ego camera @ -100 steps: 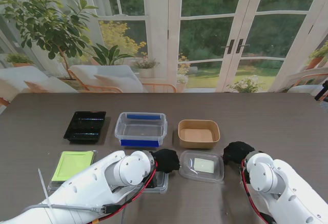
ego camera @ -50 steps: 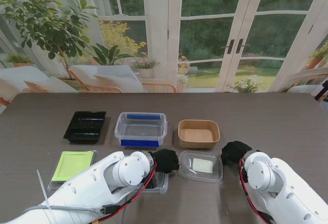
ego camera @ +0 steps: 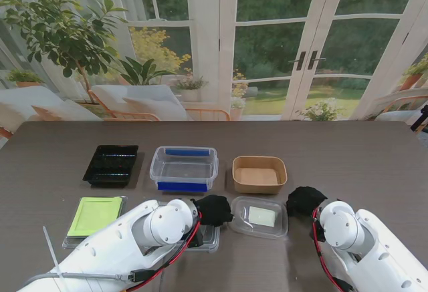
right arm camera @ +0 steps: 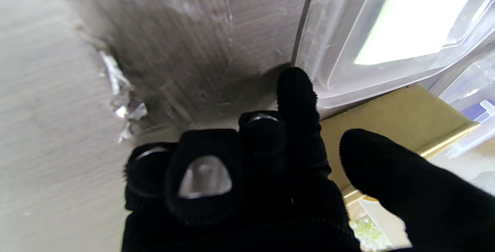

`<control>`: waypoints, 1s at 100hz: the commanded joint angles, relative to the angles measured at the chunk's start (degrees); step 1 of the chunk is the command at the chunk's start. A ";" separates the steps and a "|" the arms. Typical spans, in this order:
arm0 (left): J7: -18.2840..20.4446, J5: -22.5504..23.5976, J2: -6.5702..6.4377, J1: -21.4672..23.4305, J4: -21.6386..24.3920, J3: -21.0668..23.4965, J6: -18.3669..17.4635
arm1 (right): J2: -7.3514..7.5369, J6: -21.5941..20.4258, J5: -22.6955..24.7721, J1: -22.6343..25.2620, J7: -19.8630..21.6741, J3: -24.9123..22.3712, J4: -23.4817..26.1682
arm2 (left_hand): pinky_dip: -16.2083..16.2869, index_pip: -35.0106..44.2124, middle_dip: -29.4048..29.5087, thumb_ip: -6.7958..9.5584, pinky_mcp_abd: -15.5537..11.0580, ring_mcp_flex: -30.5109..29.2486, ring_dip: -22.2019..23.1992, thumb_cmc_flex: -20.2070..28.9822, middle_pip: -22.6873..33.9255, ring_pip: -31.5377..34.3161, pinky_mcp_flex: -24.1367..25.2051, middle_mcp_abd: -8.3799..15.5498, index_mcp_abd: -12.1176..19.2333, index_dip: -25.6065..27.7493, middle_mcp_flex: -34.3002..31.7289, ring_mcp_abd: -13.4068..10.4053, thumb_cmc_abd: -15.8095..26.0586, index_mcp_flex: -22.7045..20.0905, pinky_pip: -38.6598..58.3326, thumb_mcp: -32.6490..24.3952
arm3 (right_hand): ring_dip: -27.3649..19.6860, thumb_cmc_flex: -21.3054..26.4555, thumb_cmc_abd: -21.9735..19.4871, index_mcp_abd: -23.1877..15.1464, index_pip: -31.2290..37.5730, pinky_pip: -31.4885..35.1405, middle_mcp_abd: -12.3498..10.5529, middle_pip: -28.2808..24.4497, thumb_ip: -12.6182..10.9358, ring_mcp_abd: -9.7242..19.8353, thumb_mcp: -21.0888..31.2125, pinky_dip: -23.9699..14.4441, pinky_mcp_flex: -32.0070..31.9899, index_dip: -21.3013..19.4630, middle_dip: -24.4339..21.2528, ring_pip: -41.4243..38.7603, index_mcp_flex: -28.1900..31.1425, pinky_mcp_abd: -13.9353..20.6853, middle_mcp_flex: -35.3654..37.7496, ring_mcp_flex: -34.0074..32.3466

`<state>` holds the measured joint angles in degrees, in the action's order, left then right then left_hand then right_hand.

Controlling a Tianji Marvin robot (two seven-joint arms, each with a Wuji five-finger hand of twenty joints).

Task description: Pair container bodies with their lids

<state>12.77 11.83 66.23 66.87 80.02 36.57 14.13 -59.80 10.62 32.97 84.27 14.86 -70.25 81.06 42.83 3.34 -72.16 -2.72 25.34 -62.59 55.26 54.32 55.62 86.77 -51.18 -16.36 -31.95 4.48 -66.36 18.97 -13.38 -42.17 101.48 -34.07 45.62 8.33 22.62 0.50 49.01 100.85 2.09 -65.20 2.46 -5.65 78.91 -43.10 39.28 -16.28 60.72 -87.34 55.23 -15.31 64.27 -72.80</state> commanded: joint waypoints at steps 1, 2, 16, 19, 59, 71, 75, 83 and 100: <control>0.90 -0.30 0.14 0.64 0.72 0.18 -0.42 | -0.71 0.00 -0.26 1.65 1.08 0.69 -0.27 | -0.03 0.45 -1.61 -1.95 -2.29 -1.80 -0.40 -0.27 1.28 4.52 -2.49 -1.00 0.37 0.56 -0.91 -0.58 1.62 -0.79 9.02 0.43 | -0.09 -0.87 -0.93 -1.55 -12.72 0.46 -0.04 -1.40 -1.29 -0.95 1.97 -2.32 4.77 6.33 0.80 -0.78 -2.87 0.55 -1.31 0.24; 0.89 -0.32 0.13 0.70 0.76 0.23 -0.45 | -0.72 0.01 -0.35 1.68 1.07 0.66 -0.25 | -0.02 0.46 -1.61 -1.96 -2.29 -1.80 -0.40 -0.30 1.28 4.52 -2.48 -0.99 0.36 0.56 -0.91 -0.58 1.59 -0.80 9.02 0.45 | -0.08 -0.85 -0.96 -1.54 -12.71 0.45 -0.03 -1.40 -1.29 -0.96 1.99 -2.32 4.76 6.32 0.79 -0.78 -2.88 0.54 -1.31 0.25; 0.77 -0.19 -0.06 1.40 1.45 0.84 -0.83 | -0.94 -0.11 -1.63 1.84 0.61 0.41 -0.34 | 0.05 0.46 -1.60 -1.98 -2.10 -1.74 -0.36 -0.32 1.22 4.46 -2.25 -1.13 0.38 0.56 -0.91 -0.30 1.66 -0.80 8.84 0.49 | -0.07 -0.73 -0.97 -1.38 -12.65 0.20 0.17 -1.33 -1.21 -1.22 1.94 -2.39 4.37 6.28 0.70 -0.64 -3.06 0.41 -1.50 0.52; 0.74 -0.13 -0.10 1.55 1.64 0.98 -0.86 | -0.98 -0.16 -1.90 1.90 0.50 0.33 -0.33 | 0.08 0.46 -1.60 -1.97 -2.07 -1.74 -0.36 -0.28 1.21 4.45 -2.21 -1.13 0.36 0.56 -0.91 -0.28 1.60 -0.82 8.80 0.47 | -0.06 -0.70 -0.96 -1.40 -12.60 0.16 0.20 -1.34 -1.21 -1.25 1.97 -2.41 4.30 6.25 0.68 -0.62 -3.04 0.35 -1.49 0.55; 0.12 0.44 -0.27 2.51 2.98 2.03 -1.80 | -1.35 -0.02 -4.48 3.61 -0.08 -1.92 1.34 | 0.51 0.43 -1.55 -2.04 -1.60 -1.59 -0.27 -0.38 1.03 4.27 -1.71 -1.27 0.40 0.55 -0.87 -0.11 1.67 -0.76 8.27 0.51 | -0.01 -0.37 -1.09 -1.17 -12.51 0.08 0.68 -1.40 -1.12 -1.90 1.61 -2.72 3.92 6.14 0.44 -0.63 -3.42 -0.11 -1.60 0.75; -0.03 0.28 -0.19 2.48 2.77 1.95 -2.15 | -1.47 0.09 -5.43 4.55 -0.19 -3.02 2.41 | 0.64 0.46 -1.53 -2.07 -1.50 -1.47 -0.26 -0.40 0.96 4.15 -1.47 -1.32 0.45 0.56 -0.80 0.04 1.71 -0.83 8.06 0.57 | 0.01 -0.20 -0.99 -0.90 -12.47 0.03 0.93 -1.41 -1.07 -2.19 1.53 -2.78 3.74 6.10 0.38 -0.64 -3.45 -0.31 -1.65 0.88; -0.03 0.31 -0.21 2.51 2.80 1.93 -2.23 | -1.51 0.10 -5.72 4.90 -0.22 -3.38 2.85 | 0.71 0.44 -1.51 -2.08 -1.42 -1.38 -0.25 -0.40 0.89 4.06 -1.31 -1.43 0.42 0.56 -0.74 0.17 1.75 -0.78 7.94 0.61 | 0.01 -0.15 -0.98 -0.89 -12.42 -0.01 0.97 -1.41 -1.05 -2.29 1.52 -2.80 3.62 6.08 0.36 -0.66 -3.39 -0.36 -1.68 0.88; -0.05 0.51 -0.26 2.60 2.92 1.97 -2.38 | -1.54 0.15 -6.25 5.51 -0.14 -3.98 3.68 | 0.79 0.46 -1.50 -2.09 -1.36 -1.38 -0.23 -0.44 0.85 4.02 -1.28 -1.45 0.44 0.56 -0.74 0.24 1.76 -0.82 7.87 0.67 | 0.01 -0.07 -1.04 -0.90 -12.37 0.01 1.04 -1.42 -0.99 -2.33 1.41 -2.85 3.60 6.05 0.34 -0.67 -3.43 -0.47 -1.68 0.89; -0.08 1.08 -0.46 3.00 3.48 2.40 -2.47 | -1.59 0.37 -6.89 6.49 -0.09 -4.81 4.99 | 1.02 0.46 -1.46 -2.12 -1.23 -1.32 -0.18 -0.44 0.73 3.93 -1.12 -1.52 0.35 0.56 -0.67 0.29 1.82 -0.82 7.64 0.78 | 0.02 0.05 -1.04 -0.74 -12.38 -0.09 1.23 -1.41 -0.92 -2.55 1.24 -2.91 3.40 6.02 0.30 -0.67 -3.65 -0.58 -1.78 1.05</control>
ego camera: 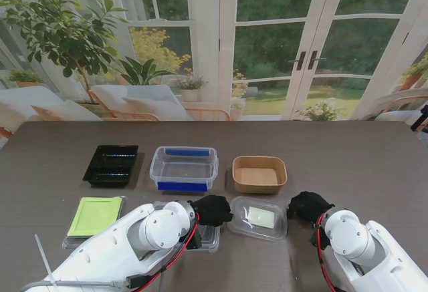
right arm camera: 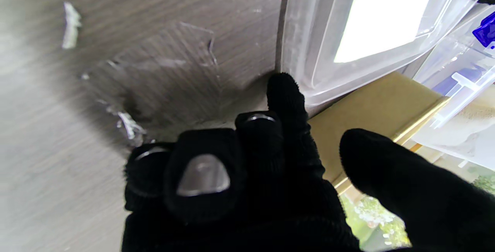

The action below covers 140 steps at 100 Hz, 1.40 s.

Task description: Pair container bodies with their lids

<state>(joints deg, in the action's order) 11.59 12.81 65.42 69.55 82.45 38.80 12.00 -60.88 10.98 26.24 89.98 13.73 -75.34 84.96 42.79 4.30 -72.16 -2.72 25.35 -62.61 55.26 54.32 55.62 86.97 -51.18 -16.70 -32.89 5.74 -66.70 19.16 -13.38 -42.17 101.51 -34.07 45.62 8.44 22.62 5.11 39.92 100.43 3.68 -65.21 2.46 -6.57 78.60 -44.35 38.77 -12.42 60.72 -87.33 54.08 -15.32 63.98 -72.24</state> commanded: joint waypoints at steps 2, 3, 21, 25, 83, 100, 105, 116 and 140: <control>1.11 0.16 0.32 0.35 1.11 0.20 -0.34 | -0.51 0.08 -0.13 0.84 1.05 0.24 1.18 | 1.09 -0.49 -1.45 -2.12 -1.23 -1.30 -0.17 -0.45 0.71 3.72 -1.12 -1.20 1.28 -0.69 -0.33 0.11 1.85 -0.83 7.60 0.79 | 0.02 -0.07 -1.02 -5.35 -3.29 0.34 -0.36 -1.40 -0.90 -1.64 1.50 -1.68 3.87 2.16 0.30 -0.68 -2.50 -0.60 -1.49 0.48; 1.13 0.19 0.31 0.35 1.14 0.22 -0.33 | -0.50 0.12 -0.09 0.85 1.04 0.24 1.20 | 1.10 -0.49 -1.45 -2.13 -1.22 -1.30 -0.17 -0.47 0.70 3.72 -1.12 -1.20 1.27 -0.69 -0.33 0.12 1.86 -0.84 7.59 0.81 | 0.02 -0.06 -1.03 -5.31 -3.32 0.34 -0.36 -1.40 -0.90 -1.64 1.50 -1.69 3.87 2.17 0.29 -0.68 -2.57 -0.61 -1.49 0.48; 1.45 0.16 0.34 -0.09 0.41 -0.10 0.17 | -0.17 0.41 2.96 0.22 1.27 0.93 0.36 | 1.31 -0.49 -1.43 -2.14 -1.17 -1.24 -0.13 -0.43 0.65 3.62 -0.96 -1.21 1.24 -0.69 -0.34 0.17 1.97 -0.83 7.39 0.97 | -0.02 -0.43 -1.25 -4.74 -3.68 0.39 -0.50 -1.23 -0.80 -1.53 1.01 -1.74 4.09 2.25 0.17 -0.64 -3.54 -0.50 -1.62 0.40; 1.48 -0.03 0.41 -0.26 0.02 -0.28 0.25 | -0.07 0.59 3.73 0.03 1.45 1.15 0.13 | 1.36 -0.51 -1.43 -2.15 -1.15 -1.23 -0.13 -0.46 0.64 3.59 -0.91 -1.21 1.24 -0.70 -0.34 0.19 1.96 -0.79 7.34 1.03 | -0.03 -0.67 -1.50 -4.20 -3.85 0.42 -0.57 -1.20 -0.77 -1.37 0.68 -1.74 4.20 2.27 0.11 -0.64 -4.21 -0.43 -1.66 0.30; 2.13 -2.81 1.19 -1.70 -3.22 -2.14 0.57 | 0.65 1.32 8.55 -1.27 2.83 4.02 -1.41 | 1.94 -0.44 -1.33 -2.16 -0.90 -1.07 -0.01 -0.19 0.42 3.22 -0.65 -1.33 1.26 -0.68 -0.38 0.61 2.24 -0.95 6.89 1.68 | -0.19 -2.13 -3.14 -2.23 -1.28 0.61 -1.60 -1.53 -1.49 0.03 -1.14 -1.37 4.76 0.08 -0.41 -0.59 -8.99 0.77 -2.56 0.35; 2.24 -2.69 0.89 -1.02 -1.94 -1.56 -0.02 | 0.17 1.04 4.56 0.36 2.17 2.59 0.59 | 2.08 -0.41 -1.33 -2.15 -0.87 -1.05 0.01 -0.10 0.39 3.19 -0.61 -1.47 1.27 -0.66 -0.38 0.68 2.28 -1.06 6.81 1.86 | -0.19 -1.67 -2.86 -2.10 -1.38 0.28 -1.15 -1.61 -1.28 -0.26 -0.98 -1.26 4.20 0.04 -0.51 -0.52 -8.53 0.44 -2.64 0.60; 2.25 -2.45 0.73 -0.67 -1.32 -1.23 -0.22 | 0.04 1.06 3.58 1.00 1.97 1.98 1.46 | 2.11 -0.45 -1.33 -2.15 -0.83 -1.04 0.02 -0.08 0.39 3.18 -0.57 -1.47 1.32 -0.68 -0.38 0.73 2.31 -0.96 6.78 1.91 | -0.17 -1.58 -2.85 -2.02 -1.56 0.24 -1.12 -1.61 -1.22 -0.43 -0.99 -1.27 4.19 0.10 -0.54 -0.54 -8.46 0.34 -2.66 0.62; 2.07 -2.05 0.49 0.10 -0.04 -0.50 -0.74 | -0.24 1.25 1.39 2.39 1.63 0.58 3.39 | 2.18 -0.43 -1.32 -2.14 -0.76 -1.02 0.03 -0.06 0.37 3.16 -0.53 -1.52 1.29 -0.67 -0.38 0.85 2.34 -1.02 6.72 1.98 | -0.14 -1.27 -2.62 -1.87 -1.78 0.11 -0.83 -1.61 -1.14 -0.80 -0.93 -1.36 3.77 0.19 -0.58 -0.56 -8.19 -0.01 -2.70 0.74; 1.50 -1.03 0.16 1.19 2.31 0.61 -1.79 | -0.56 1.65 -1.27 4.22 1.33 -1.70 6.02 | 2.33 -0.36 -1.31 -2.14 -0.66 -1.03 0.06 -0.14 0.34 3.12 -0.50 -1.45 1.32 -0.64 -0.47 0.92 2.31 -1.18 6.62 2.04 | -0.06 -0.86 -2.41 -1.70 -2.16 -0.09 -0.25 -1.60 -0.94 -1.46 -0.90 -1.65 3.20 0.34 -0.61 -0.56 -7.89 -0.52 -2.86 1.05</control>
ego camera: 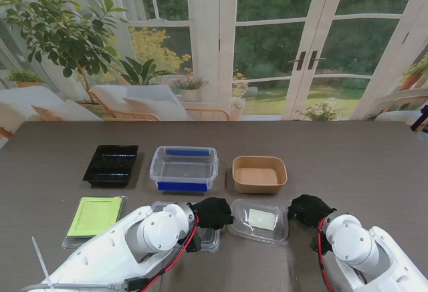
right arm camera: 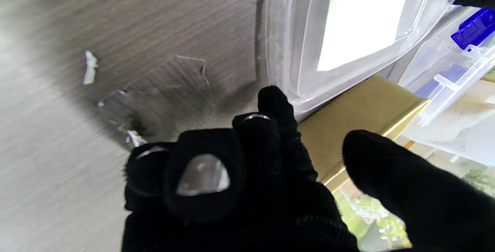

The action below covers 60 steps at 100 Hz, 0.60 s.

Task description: Pair container bodies with their lids

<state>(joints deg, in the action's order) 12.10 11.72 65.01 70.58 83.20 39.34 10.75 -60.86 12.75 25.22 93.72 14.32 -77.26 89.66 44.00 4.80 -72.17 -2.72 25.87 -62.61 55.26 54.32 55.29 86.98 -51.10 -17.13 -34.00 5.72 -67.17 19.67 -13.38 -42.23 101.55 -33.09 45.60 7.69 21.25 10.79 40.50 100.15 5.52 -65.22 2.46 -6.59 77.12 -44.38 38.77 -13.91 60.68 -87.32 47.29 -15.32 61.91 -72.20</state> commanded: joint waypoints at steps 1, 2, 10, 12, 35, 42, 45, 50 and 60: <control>0.97 0.11 0.55 0.19 1.63 0.11 -0.57 | -0.59 -0.09 -0.30 0.53 0.75 0.14 1.38 | 1.13 -0.91 -1.30 -2.14 -1.18 -1.03 0.06 -0.17 0.68 3.11 -0.58 -1.01 2.46 -0.64 0.00 0.40 2.33 -1.04 6.58 1.07 | -0.04 -0.10 -1.04 -7.38 -2.75 0.19 -2.09 -1.59 -0.94 -1.43 0.59 -1.62 3.20 1.83 -0.57 -0.57 -1.09 -0.52 -0.79 1.02; 0.95 0.17 0.54 0.22 1.69 0.15 -0.59 | -0.59 -0.07 -0.35 0.56 0.75 0.08 1.44 | 1.14 -0.94 -1.30 -2.13 -1.18 -1.03 0.07 -0.14 0.68 3.11 -0.58 -1.01 2.44 -0.65 0.00 0.40 2.32 -0.97 6.57 1.06 | -0.04 -0.09 -1.03 -7.39 -2.77 0.19 -2.09 -1.59 -0.94 -1.43 0.58 -1.62 3.20 1.84 -0.57 -0.57 -1.12 -0.53 -0.79 1.02; 0.79 0.41 0.49 0.41 2.09 0.47 -0.73 | -0.69 0.08 -0.89 0.80 0.57 -0.35 1.83 | 1.18 -0.88 -1.30 -2.14 -1.17 -1.03 0.07 -0.17 0.65 3.11 -0.59 -1.05 2.46 -0.63 0.02 0.40 2.30 -1.09 6.56 1.09 | -0.03 0.10 -0.94 -7.31 -2.86 0.11 -1.90 -1.58 -0.87 -1.61 0.61 -1.73 2.90 1.88 -0.58 -0.54 -1.00 -0.70 -0.84 1.21; 0.75 0.44 0.49 0.47 2.17 0.55 -0.76 | -0.72 0.09 -1.02 0.86 0.50 -0.45 1.93 | 1.19 -0.89 -1.30 -2.14 -1.17 -1.03 0.08 -0.16 0.65 3.11 -0.59 -1.05 2.39 -0.63 0.02 0.40 2.31 -1.07 6.55 1.07 | -0.01 0.12 -0.92 -7.26 -2.89 0.10 -1.90 -1.58 -0.84 -1.69 0.59 -1.77 2.89 1.89 -0.57 -0.56 -1.02 -0.76 -0.85 1.24; 0.34 0.89 0.37 1.09 3.17 1.39 -1.13 | -1.00 0.07 -2.17 1.66 -0.26 -1.76 3.77 | 1.35 -0.82 -1.26 -2.15 -0.88 -0.93 0.09 -0.16 0.48 3.00 -0.45 -1.30 2.41 -0.60 0.07 0.64 2.28 -1.25 6.38 1.01 | 0.00 0.31 -0.70 -7.26 -3.08 -0.03 -1.61 -1.54 -0.76 -2.01 0.67 -1.90 2.70 1.99 -0.60 -0.54 -0.85 -0.97 -0.89 1.29; 0.26 1.11 0.33 1.22 3.47 1.57 -1.28 | -1.03 0.12 -2.18 1.83 -0.40 -2.08 4.40 | 1.40 -0.92 -1.23 -2.16 -0.86 -0.92 0.10 -0.20 0.39 2.97 -0.44 -1.27 2.49 -0.63 0.05 0.72 2.29 -1.03 6.36 1.02 | 0.00 0.34 -0.74 -7.24 -3.15 -0.09 -1.52 -1.47 -0.72 -2.05 0.63 -1.93 2.59 2.03 -0.63 -0.52 -0.78 -1.04 -0.99 1.33; 0.20 1.17 0.32 1.26 3.58 1.65 -1.34 | -1.05 0.14 -2.15 1.90 -0.48 -2.20 4.66 | 1.42 -0.87 -1.22 -2.16 -0.85 -0.93 0.11 -0.21 0.37 2.96 -0.43 -1.27 2.45 -0.62 0.04 0.73 2.29 -1.15 6.34 1.02 | -0.01 0.34 -0.75 -7.27 -3.18 -0.10 -1.52 -1.45 -0.70 -2.06 0.59 -1.95 2.59 2.05 -0.63 -0.51 -0.79 -1.06 -0.99 1.35; 0.10 1.29 0.31 1.32 3.75 1.76 -1.45 | -1.08 0.26 -2.12 2.01 -0.59 -2.39 5.09 | 1.45 -0.87 -1.20 -2.17 -0.83 -0.93 0.12 -0.25 0.29 2.96 -0.39 -1.35 2.49 -0.62 0.09 0.74 2.30 -1.15 6.30 1.03 | -0.01 0.38 -0.74 -7.25 -3.21 -0.13 -1.52 -1.45 -0.70 -2.33 0.59 -1.98 2.58 2.07 -0.64 -0.45 -0.73 -1.07 -0.99 1.46; -0.02 1.40 0.30 1.39 4.13 2.01 -1.54 | -1.13 0.54 -2.14 2.14 -0.73 -2.74 5.80 | 1.51 -0.87 -1.17 -2.17 -0.70 -0.85 0.12 -0.28 0.20 2.85 -0.20 -1.40 2.48 -0.62 0.09 0.84 2.31 -1.13 6.16 1.03 | 0.00 0.44 -0.76 -7.26 -3.29 -0.21 -1.48 -1.41 -0.69 -2.35 0.55 -2.01 2.45 2.10 -0.65 -0.41 -0.78 -1.10 -1.04 1.50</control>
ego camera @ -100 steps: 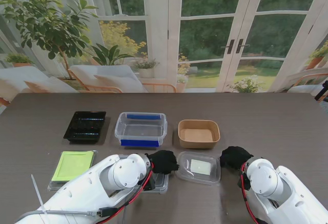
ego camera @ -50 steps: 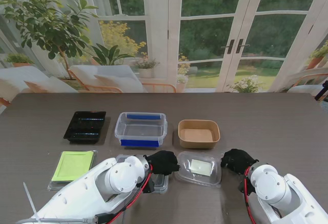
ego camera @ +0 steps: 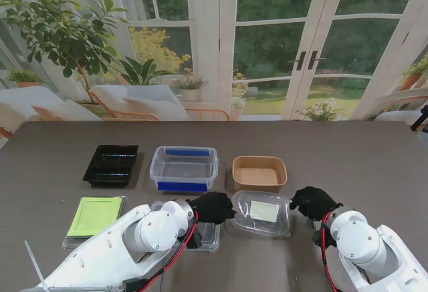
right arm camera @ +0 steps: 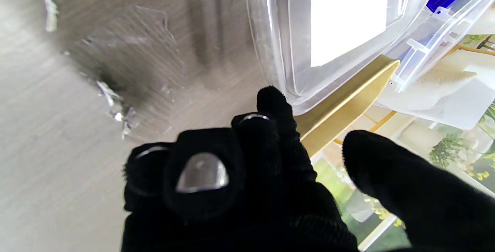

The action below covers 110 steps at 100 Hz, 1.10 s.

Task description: Pair container bodies with their lids

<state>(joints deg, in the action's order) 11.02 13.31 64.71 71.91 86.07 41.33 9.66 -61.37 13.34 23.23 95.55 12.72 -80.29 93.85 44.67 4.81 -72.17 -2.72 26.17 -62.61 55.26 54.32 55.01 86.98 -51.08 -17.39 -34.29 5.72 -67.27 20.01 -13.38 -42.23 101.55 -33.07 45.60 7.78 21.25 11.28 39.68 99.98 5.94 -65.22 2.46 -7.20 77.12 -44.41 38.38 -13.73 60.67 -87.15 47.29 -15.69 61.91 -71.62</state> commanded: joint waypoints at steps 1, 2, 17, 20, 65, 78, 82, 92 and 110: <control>1.06 -0.18 0.60 0.07 1.31 0.05 -0.45 | -0.61 -0.02 -0.15 0.33 0.87 0.26 1.68 | 0.85 -0.86 -1.17 -2.17 -0.99 -0.85 0.12 -0.27 0.48 2.83 -0.22 -1.15 2.75 -0.61 0.19 0.51 2.29 -1.17 6.15 1.01 | 0.00 0.31 -0.73 -7.78 -2.45 -0.05 -1.89 -1.40 -0.68 -1.76 0.52 -1.99 2.83 1.92 -0.65 -0.56 -0.74 -0.74 -1.04 0.96; 1.06 -0.16 0.60 0.07 1.35 0.07 -0.45 | -0.62 0.01 -0.15 0.35 0.85 0.22 1.75 | 0.85 -0.87 -1.17 -2.18 -0.98 -0.85 0.12 -0.28 0.47 2.83 -0.21 -1.15 2.76 -0.61 0.19 0.52 2.28 -1.16 6.14 1.02 | -0.01 0.33 -0.75 -7.80 -2.45 -0.06 -1.86 -1.38 -0.68 -1.79 0.52 -1.99 2.82 1.92 -0.66 -0.55 -0.75 -0.75 -1.07 0.97; 1.14 0.14 0.48 0.12 1.98 0.36 -0.60 | -0.65 0.48 -0.27 0.65 0.84 -0.37 2.77 | 0.98 -0.81 -1.09 -2.19 -0.89 -0.80 0.14 -0.33 0.31 2.72 -0.19 -1.21 2.83 -0.59 0.18 0.63 2.31 -1.30 6.05 1.03 | 0.01 0.40 -0.75 -7.83 -2.54 -0.23 -1.62 -1.23 -0.66 -1.96 0.42 -2.06 2.65 1.97 -0.72 -0.39 -0.74 -0.92 -1.16 1.15; 1.16 0.19 0.46 0.12 2.11 0.41 -0.61 | -0.63 0.55 -0.24 0.66 0.92 -0.47 2.89 | 1.00 -0.88 -1.09 -2.19 -0.88 -0.80 0.15 -0.35 0.30 2.71 -0.19 -1.21 2.87 -0.62 0.18 0.63 2.33 -1.15 6.03 1.04 | 0.02 0.40 -0.79 -7.81 -2.52 -0.25 -1.60 -1.22 -0.65 -1.96 0.39 -2.07 2.64 1.96 -0.73 -0.39 -0.67 -0.94 -1.16 1.15; 1.61 0.75 0.33 -0.77 2.66 0.47 -0.70 | -0.81 1.02 -0.22 -0.18 0.28 -0.95 3.20 | 1.37 -0.94 -1.04 -2.23 -0.70 -0.52 0.25 -0.39 0.03 2.34 0.16 -1.35 3.03 -0.63 0.31 0.94 2.48 -1.01 5.64 1.38 | 0.08 0.61 -0.69 -7.81 -2.62 -0.40 -1.61 -1.27 -0.63 -2.00 0.38 -2.21 2.57 2.03 -0.70 -0.37 -0.54 -1.01 -1.02 1.05; 1.41 0.62 0.55 -1.54 2.35 0.28 -0.65 | -0.97 1.05 -0.27 -0.91 -0.34 -0.76 2.80 | 1.46 -0.89 -1.04 -2.23 -0.68 -0.46 0.28 -0.41 -0.04 2.28 0.15 -1.38 3.09 -0.62 0.39 0.95 2.43 -1.10 5.60 1.42 | 0.11 0.60 -0.62 -7.88 -2.60 -0.41 -1.63 -1.34 -0.60 -2.17 0.39 -2.25 2.57 2.03 -0.66 -0.45 -0.44 -1.01 -0.93 1.00; 1.28 0.47 0.68 -1.92 2.05 0.16 -0.64 | -1.02 1.05 -0.31 -1.21 -0.56 -0.66 2.60 | 1.48 -0.91 -1.01 -2.23 -0.68 -0.45 0.29 -0.42 -0.12 2.27 0.19 -1.46 3.22 -0.62 0.46 0.96 2.46 -1.07 5.57 1.42 | 0.11 0.62 -0.59 -7.90 -2.59 -0.41 -1.67 -1.36 -0.59 -2.20 0.41 -2.25 2.57 2.03 -0.65 -0.46 -0.42 -1.01 -0.89 0.97; 0.97 -0.12 1.06 -2.96 1.17 -0.19 -0.53 | -1.16 0.95 -0.55 -2.08 -1.07 -0.35 1.86 | 1.56 -0.95 -0.92 -2.23 -0.63 -0.04 0.30 -0.41 -0.41 1.95 0.56 -1.58 3.13 -0.63 0.61 1.29 2.47 -0.99 5.33 1.40 | 0.08 0.65 -0.46 -7.92 -2.59 -0.42 -1.67 -1.39 -0.58 -2.09 0.51 -2.27 2.58 2.04 -0.63 -0.45 -0.39 -1.01 -0.84 0.91; 0.04 -1.04 1.90 -4.90 -1.01 -1.14 -0.98 | -1.36 0.97 -1.03 -2.47 -1.73 -0.39 1.94 | 1.76 -0.98 -0.86 -2.27 -0.43 0.14 0.43 -0.55 -0.62 1.75 0.83 -1.74 3.15 -0.65 0.71 1.54 2.42 -0.90 5.06 1.44 | 0.06 0.61 -0.32 -7.94 -2.62 -0.49 -1.59 -1.45 -0.55 -2.10 0.58 -2.26 2.73 2.07 -0.62 -0.48 -0.29 -1.27 -0.68 0.67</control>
<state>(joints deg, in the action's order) 10.19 12.81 65.36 67.91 85.20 40.47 9.18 -62.05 14.55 22.55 92.91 10.26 -81.16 94.86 45.49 5.08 -72.17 -2.72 26.74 -62.51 55.30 54.32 54.23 86.98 -50.43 -17.75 -34.37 5.75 -67.29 20.62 -13.38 -42.23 101.56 -32.47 45.59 7.83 21.24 11.69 38.22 99.37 5.96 -65.25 2.46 -7.51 77.12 -45.62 38.38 -13.06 60.29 -86.71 46.27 -15.87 61.91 -71.62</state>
